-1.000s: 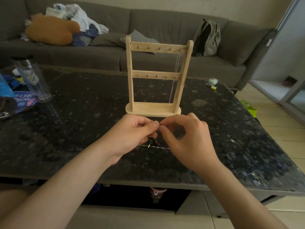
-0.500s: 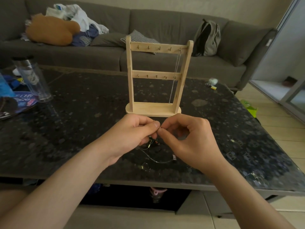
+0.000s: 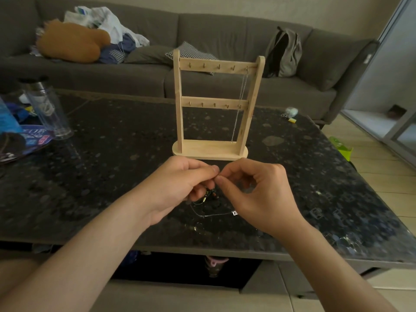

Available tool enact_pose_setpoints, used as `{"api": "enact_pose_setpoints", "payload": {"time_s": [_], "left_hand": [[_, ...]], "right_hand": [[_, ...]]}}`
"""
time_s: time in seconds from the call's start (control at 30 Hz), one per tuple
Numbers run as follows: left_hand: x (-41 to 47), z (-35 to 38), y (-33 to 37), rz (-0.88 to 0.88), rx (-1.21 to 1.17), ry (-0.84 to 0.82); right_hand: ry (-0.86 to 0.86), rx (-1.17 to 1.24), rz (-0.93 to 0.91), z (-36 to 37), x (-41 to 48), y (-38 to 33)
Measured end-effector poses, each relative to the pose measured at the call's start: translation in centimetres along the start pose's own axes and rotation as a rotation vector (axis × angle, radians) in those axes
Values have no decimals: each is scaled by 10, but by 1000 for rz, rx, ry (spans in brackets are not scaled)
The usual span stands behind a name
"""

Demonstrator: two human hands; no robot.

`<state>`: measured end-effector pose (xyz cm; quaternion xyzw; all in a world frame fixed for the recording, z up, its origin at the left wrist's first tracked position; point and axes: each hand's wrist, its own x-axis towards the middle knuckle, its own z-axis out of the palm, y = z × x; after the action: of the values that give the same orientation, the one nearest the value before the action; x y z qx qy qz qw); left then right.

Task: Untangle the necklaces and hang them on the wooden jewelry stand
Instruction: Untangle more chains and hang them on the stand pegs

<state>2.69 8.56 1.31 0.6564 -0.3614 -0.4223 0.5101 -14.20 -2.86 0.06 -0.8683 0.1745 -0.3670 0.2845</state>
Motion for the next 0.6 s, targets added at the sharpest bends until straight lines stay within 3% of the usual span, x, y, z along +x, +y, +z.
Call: {"api": "enact_pose_setpoints", "payload": {"time_s": [0.3,0.6], "left_hand": [[-3,3,9,-55,-242,14],[-10,7,19,-106,-497,-89]], "right_hand": [[28,130,93,2,0,2],[20,247,117,8,-1,-4]]}}
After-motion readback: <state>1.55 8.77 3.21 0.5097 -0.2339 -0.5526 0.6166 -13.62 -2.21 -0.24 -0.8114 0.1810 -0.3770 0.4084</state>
